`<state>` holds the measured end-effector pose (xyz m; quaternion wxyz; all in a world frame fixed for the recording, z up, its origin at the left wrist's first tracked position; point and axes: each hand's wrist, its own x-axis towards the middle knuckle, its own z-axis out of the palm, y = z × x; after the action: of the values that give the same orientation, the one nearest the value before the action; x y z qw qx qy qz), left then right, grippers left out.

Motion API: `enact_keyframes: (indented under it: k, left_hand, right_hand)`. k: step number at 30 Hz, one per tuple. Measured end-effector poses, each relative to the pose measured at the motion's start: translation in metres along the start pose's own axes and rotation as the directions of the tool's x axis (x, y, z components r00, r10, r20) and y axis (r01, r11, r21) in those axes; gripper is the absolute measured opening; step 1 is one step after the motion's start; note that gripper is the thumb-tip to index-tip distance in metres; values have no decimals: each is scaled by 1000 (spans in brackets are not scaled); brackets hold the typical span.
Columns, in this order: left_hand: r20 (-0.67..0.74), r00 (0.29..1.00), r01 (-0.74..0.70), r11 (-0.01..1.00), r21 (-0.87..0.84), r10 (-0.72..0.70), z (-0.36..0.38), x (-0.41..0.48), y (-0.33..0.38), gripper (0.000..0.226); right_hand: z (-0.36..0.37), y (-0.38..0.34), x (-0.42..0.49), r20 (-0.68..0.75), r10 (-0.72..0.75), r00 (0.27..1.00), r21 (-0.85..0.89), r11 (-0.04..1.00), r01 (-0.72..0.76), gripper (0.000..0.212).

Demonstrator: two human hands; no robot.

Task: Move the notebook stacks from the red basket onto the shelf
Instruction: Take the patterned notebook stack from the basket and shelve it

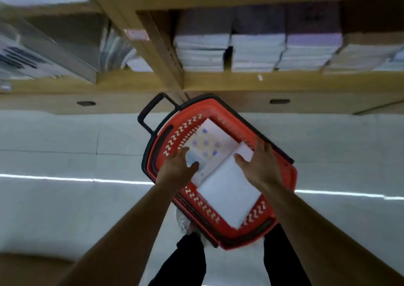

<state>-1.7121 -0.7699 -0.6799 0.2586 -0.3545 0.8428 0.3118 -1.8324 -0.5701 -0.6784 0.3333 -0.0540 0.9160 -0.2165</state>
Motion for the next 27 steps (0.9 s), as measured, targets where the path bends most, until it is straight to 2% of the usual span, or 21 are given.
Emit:
enact_keyframes:
  k: [3,6,9,12,14,17,20,24,27]
  left_hand:
    - [38,999,-17,999,44,16,32,39,-28,72]
    - [23,1000,-8,998,70,7,63,80,-54,77]
    - [-11,1000,-11,993,117,13,79,110,-72,83]
    - [1,1000,-6,992,124,6,98,143,-91,90]
    - [34,999,1,997,81,-4,108,163,-102,94]
    - [9,1000,-6,1000,-14,6,122,186,-111,91]
    - [-13,1000,14,997,-70,-14,130,204,-113,87]
    - [47,996,79,973,-219,-70,132,222,-112,79]
    - [37,998,54,966,-254,-46,131,222,-114,75]
  right_hand:
    - [65,21,21,32,-6,999,-30,1000,7,90]
    - [124,38,40,6,-6,1000,-134,991,7,93]
    - [163,50,52,-86,-34,996,-196,980,16,99]
    - [201,69,62,-256,-79,964,-241,970,15,97]
    - [215,76,64,-323,-106,940,-282,959,11,100]
    - [224,81,69,-401,-135,906,-311,950,4,100]
    - [228,83,74,-419,-169,892,-336,942,21,100]
    - [230,86,78,-454,-214,865,-367,929,37,98]
    - [232,87,78,-460,-215,861,-368,929,35,97]
